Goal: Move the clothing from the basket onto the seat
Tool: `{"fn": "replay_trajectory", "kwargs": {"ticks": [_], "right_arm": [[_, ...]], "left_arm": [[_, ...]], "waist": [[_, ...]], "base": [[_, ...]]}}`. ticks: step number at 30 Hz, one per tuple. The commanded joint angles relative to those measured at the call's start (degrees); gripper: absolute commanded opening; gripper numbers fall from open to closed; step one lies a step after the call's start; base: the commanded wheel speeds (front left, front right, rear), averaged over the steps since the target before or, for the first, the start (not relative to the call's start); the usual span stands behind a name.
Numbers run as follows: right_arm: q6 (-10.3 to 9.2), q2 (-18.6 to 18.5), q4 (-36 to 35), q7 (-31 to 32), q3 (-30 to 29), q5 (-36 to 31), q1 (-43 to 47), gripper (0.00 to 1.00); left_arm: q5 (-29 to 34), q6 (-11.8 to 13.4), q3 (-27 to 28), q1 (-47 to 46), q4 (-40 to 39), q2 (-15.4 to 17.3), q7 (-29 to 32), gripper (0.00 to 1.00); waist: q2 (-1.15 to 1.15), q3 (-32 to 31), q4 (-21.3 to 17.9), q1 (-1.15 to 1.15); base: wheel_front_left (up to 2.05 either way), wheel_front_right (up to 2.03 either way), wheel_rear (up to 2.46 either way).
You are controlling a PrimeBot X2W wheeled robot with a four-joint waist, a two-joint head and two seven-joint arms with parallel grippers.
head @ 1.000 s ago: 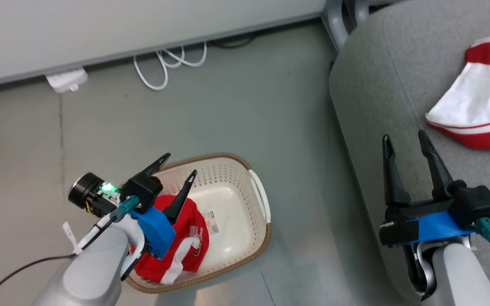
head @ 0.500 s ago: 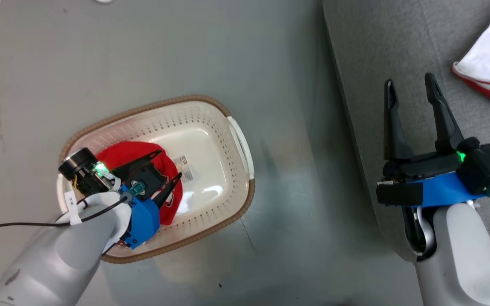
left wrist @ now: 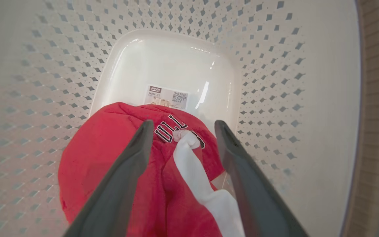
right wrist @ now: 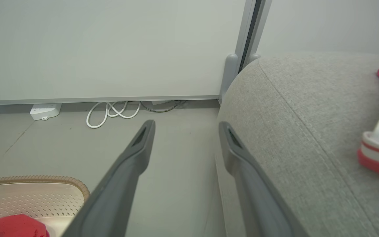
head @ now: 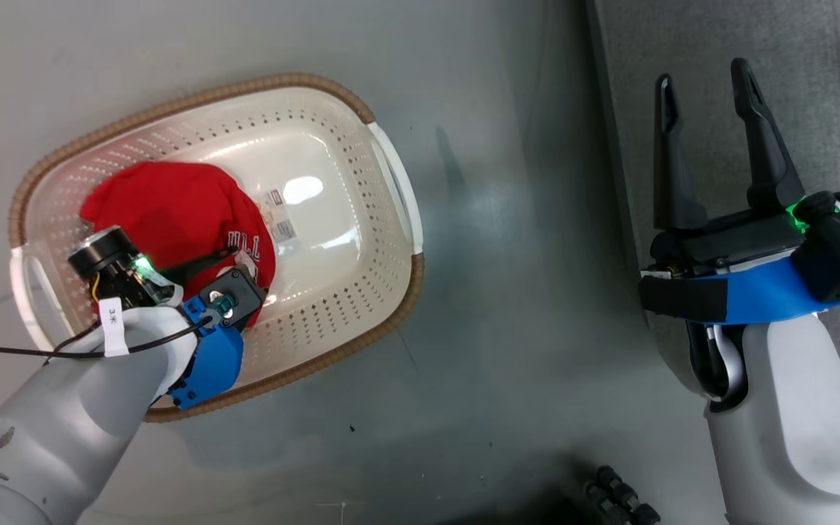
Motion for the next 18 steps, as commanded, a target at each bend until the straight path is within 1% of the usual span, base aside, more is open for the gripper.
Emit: {"fn": "replay_trajectory", "kwargs": {"ticks": [1, 3, 6, 18], "right_arm": [[-0.04, 0.20, -0.44, 0.00, 0.16, 0.37, -1.25, 1.00], [-0.04, 0.20, -0.62, 0.00, 0.39, 0.45, -1.58, 1.00], [-0.04, 0.19, -1.20, 0.00, 0.68, 0.62, -2.30, 1.00], [-0.04, 0.19, -3.94, 0.00, 0.55, 1.13, -2.62, 1.00]], "left_arm": [[0.93, 0.05, -0.13, -1.05, 0.28, 0.31, 0.31, 1.00], [3.79, 0.05, -0.19, -0.13, 0.57, 0.48, 1.36, 1.00], [5.54, 0.05, -0.12, -0.84, 1.21, 1.22, 2.31, 1.00], [7.67, 0.05, -0.14, -5.24, 4.60, 2.04, 4.22, 1.00]], "waist": [[0.00, 1.91, -0.40, -0.01], [0.00, 2.97, -0.63, -0.01], [0.00, 4.69, -1.10, -0.01], [0.00, 10.10, -2.05, -0.01]], "base": [[0.00, 0.00, 0.00], [0.00, 0.00, 0.00], [0.00, 0.00, 0.00], [0.00, 0.00, 0.00]]}}
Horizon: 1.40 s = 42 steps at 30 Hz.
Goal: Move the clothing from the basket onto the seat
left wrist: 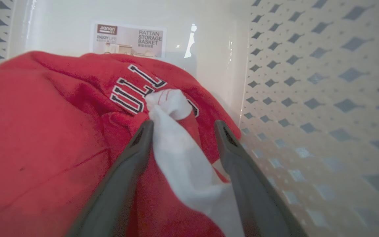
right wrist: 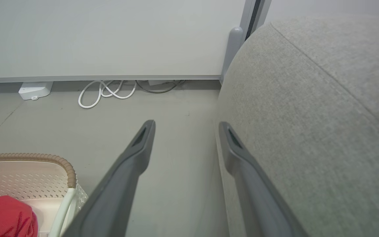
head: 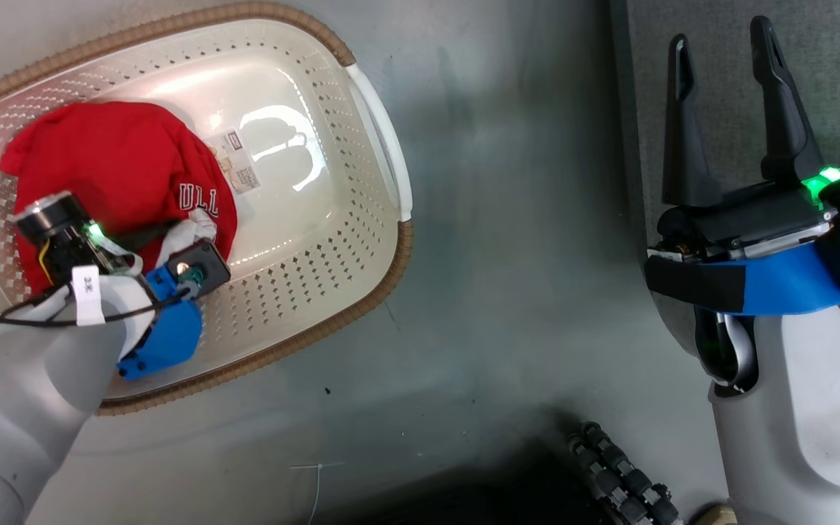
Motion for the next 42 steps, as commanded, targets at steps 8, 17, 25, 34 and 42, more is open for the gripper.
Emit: {"fn": "replay_trajectory", "kwargs": {"ticks": [8, 17, 25, 34, 42], "right_arm": [[-0.04, 0.17, -1.28, 0.00, -0.50, 0.24, -0.53, 1.00], [-0.04, 0.17, -0.88, 0.00, -0.72, 0.31, -0.78, 1.00], [-0.04, 0.17, -0.09, 0.00, -1.20, 0.45, -0.15, 1.00], [-0.04, 0.16, 1.41, 0.00, -1.89, -0.16, 1.54, 1.00], [-0.04, 0.13, 3.01, 0.00, -2.65, -0.79, 3.43, 1.00]], "left_arm": [[1.37, 0.05, 0.00, -3.05, 3.29, -0.68, 1.45, 1.00], [2.15, 0.05, 0.02, -3.03, 4.48, -2.13, 0.65, 0.00], [-0.62, 0.05, 0.01, -2.14, 4.70, -3.88, -1.37, 0.00], [-4.47, 0.05, 0.01, -0.48, 2.41, -7.23, -4.33, 0.00], [-9.79, 0.05, 0.01, 1.70, -1.95, -8.89, -5.71, 0.00]], "waist": [[0.00, 2.02, 0.24, -0.01], [0.00, 1.63, 0.70, -0.01], [0.00, -0.91, 1.19, -0.01], [0.00, -6.32, 3.17, -0.01], [0.00, -13.32, 5.49, -0.01]], "base": [[0.00, 0.00, 0.00], [0.00, 0.00, 0.00], [0.00, 0.00, 0.00], [0.00, 0.00, 0.00], [0.00, 0.00, 0.00]]}}
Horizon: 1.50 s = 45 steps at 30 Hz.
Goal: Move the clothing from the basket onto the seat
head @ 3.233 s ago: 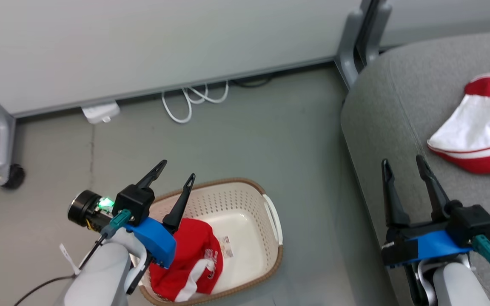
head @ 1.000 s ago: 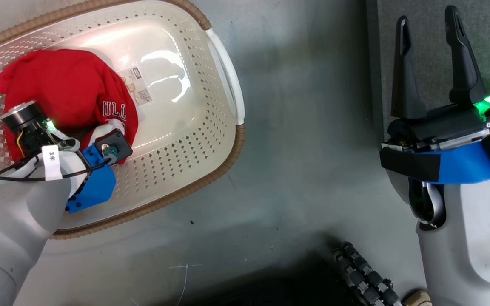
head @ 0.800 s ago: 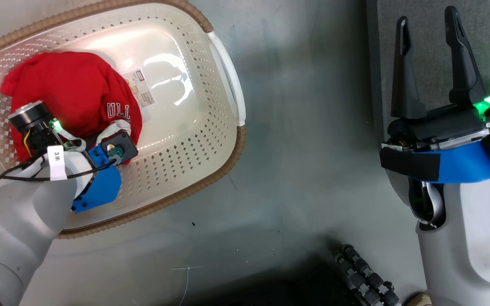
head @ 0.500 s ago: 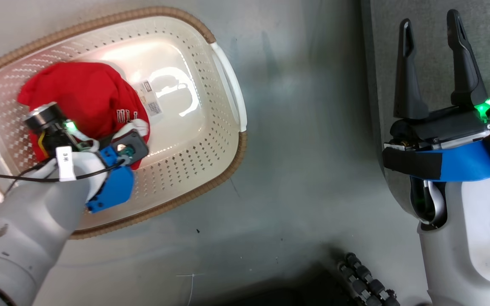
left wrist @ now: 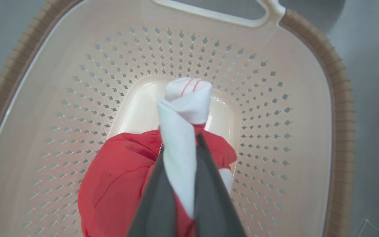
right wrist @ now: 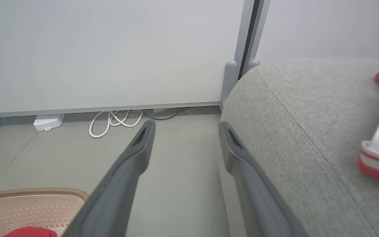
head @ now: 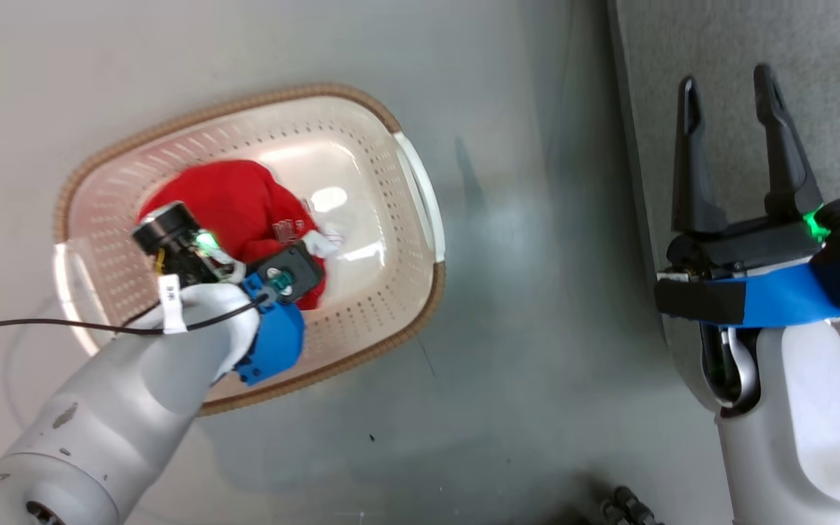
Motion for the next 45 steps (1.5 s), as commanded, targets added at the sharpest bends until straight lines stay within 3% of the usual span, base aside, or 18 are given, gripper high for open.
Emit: {"fn": "replay_trajectory", "kwargs": {"ticks": [1, 5, 22, 30, 45], "right_arm": [[-0.04, 0.08, 0.31, 0.01, -0.28, -0.50, 0.98, 1.00], [-0.04, 0.07, 1.16, 0.01, -0.73, -0.76, 2.78, 1.00], [-0.04, 0.05, 5.22, 0.01, -2.42, -1.20, 11.24, 1.00], [-0.03, 0.05, 6.81, 0.01, -3.09, -0.78, 15.59, 1.00], [-0.04, 0.00, 8.82, 0.01, -2.92, -0.10, 22.06, 1.00]], "left_arm": [[-0.28, 0.05, 0.01, 0.62, -1.28, -0.13, -0.47, 0.00], [-1.29, 0.05, 0.81, 2.37, -6.67, 0.58, -0.40, 0.00], [-0.96, 1.46, 14.04, 14.03, -25.75, 1.46, -0.43, 0.00], [-0.41, 1.53, 18.52, 16.83, -29.74, -0.64, -0.43, 0.00], [-0.07, 0.88, 22.01, 14.93, -32.75, -6.24, -0.43, 0.00]], "waist": [[0.00, -3.03, 1.45, 0.00], [0.00, -6.98, 2.73, 0.00], [0.00, -23.92, 6.02, 0.00], [0.00, -30.93, 6.93, 0.00], [0.00, -41.50, 8.16, 0.00]], "base": [[0.00, 0.00, 0.00], [0.00, 0.00, 0.00], [0.00, 0.00, 0.00], [0.00, 0.00, 0.00], [0.00, 0.00, 0.00]]}}
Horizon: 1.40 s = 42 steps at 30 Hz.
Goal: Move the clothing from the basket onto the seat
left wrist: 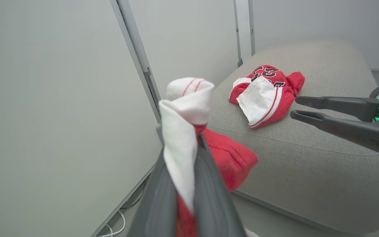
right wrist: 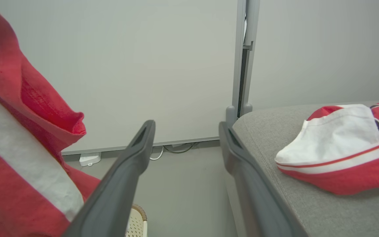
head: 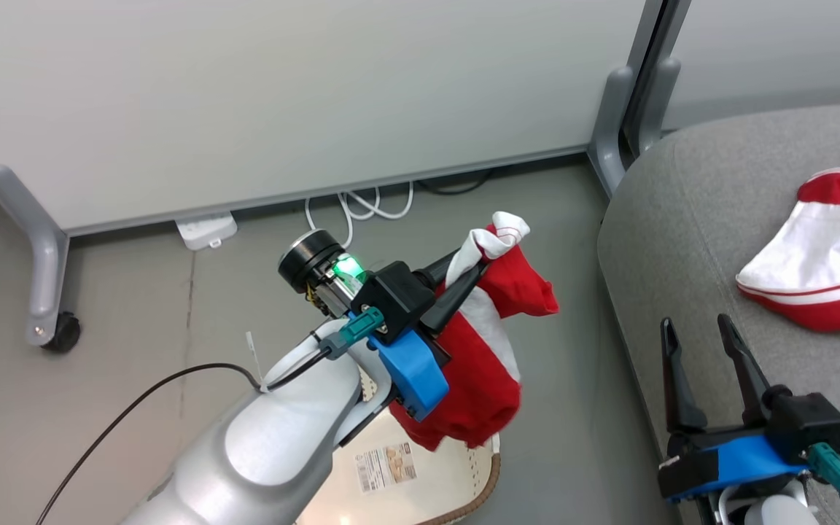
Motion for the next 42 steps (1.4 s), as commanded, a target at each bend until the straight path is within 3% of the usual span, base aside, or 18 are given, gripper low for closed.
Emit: {"fn": "replay_trajectory", "kwargs": {"ticks": [1, 11, 24, 42], "right_arm": [[-0.04, -0.03, 0.26, 0.00, 0.18, 0.35, 1.46, 1.00], [-0.04, -0.03, 0.88, 0.00, 0.49, 0.78, 4.81, 1.00], [-0.03, -0.29, 0.19, 0.00, 2.70, 1.18, 5.61, 1.00], [-0.03, -4.05, 0.29, 0.00, 20.03, 2.71, -0.38, 1.00]], "left_arm": [[-0.18, -0.27, 0.40, -0.30, 0.09, -0.32, -0.25, 0.00], [-1.19, -0.60, -0.31, -0.72, 1.58, -1.79, -0.25, 0.00], [-1.61, -0.75, -0.97, 0.04, 2.33, -1.82, -0.24, 0.00], [-1.11, -0.67, -0.26, 0.11, 2.97, -2.22, -0.25, 0.00]], "waist": [[0.00, -2.22, 0.27, 0.01], [0.00, -6.99, 0.55, 0.01], [0.00, -7.87, 0.98, 0.01], [0.00, -6.50, 0.49, 0.01]], "base": [[0.00, 0.00, 0.00], [0.00, 0.00, 0.00], [0.00, 0.00, 0.00], [0.00, 0.00, 0.00]]}}
